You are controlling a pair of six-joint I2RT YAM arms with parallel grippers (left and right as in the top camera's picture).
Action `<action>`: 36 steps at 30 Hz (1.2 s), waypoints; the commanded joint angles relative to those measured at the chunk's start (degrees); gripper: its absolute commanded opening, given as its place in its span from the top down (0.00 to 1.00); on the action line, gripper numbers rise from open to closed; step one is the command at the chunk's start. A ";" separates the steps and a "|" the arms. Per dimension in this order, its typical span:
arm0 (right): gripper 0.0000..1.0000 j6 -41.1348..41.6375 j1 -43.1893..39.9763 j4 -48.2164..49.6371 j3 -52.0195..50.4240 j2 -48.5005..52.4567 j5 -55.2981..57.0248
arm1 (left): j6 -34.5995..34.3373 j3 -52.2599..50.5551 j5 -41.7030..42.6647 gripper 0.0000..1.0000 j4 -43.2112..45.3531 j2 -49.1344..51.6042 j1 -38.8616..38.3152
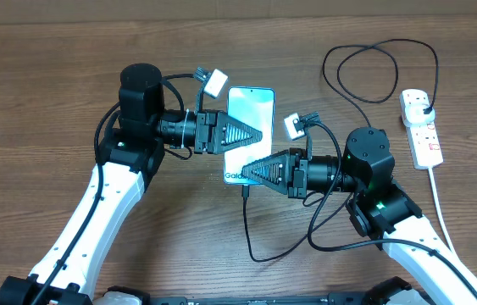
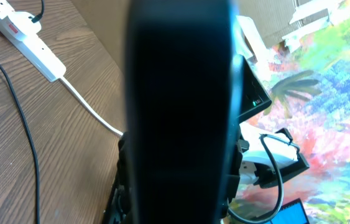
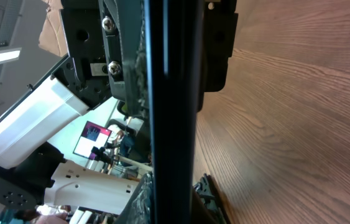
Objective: Plug charger to phone and switch on socket
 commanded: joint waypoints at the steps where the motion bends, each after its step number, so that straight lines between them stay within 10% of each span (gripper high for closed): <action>1: 0.93 -0.57 -0.11 -0.35 0.85 -0.09 0.74 | 1.38 0.68 0.61 0.95 0.39 -1.18 -0.44; 8: 0.96 -0.57 -0.11 -0.37 0.85 -0.09 0.94 | 2.03 0.68 -0.63 0.75 0.42 -1.18 -0.42; 15: 0.96 -0.59 -0.11 -0.48 0.85 -0.09 0.96 | 3.45 0.68 -2.12 0.31 0.44 -1.18 -0.35; 25: 0.96 -4.17 -0.11 -10.99 0.85 0.09 7.26 | 4.37 0.68 -13.99 0.13 -1.03 -1.18 0.81; 36: 0.96 -8.09 -0.11 -19.91 0.83 6.97 17.75 | 11.96 0.68 -54.77 0.01 -28.09 -1.18 0.87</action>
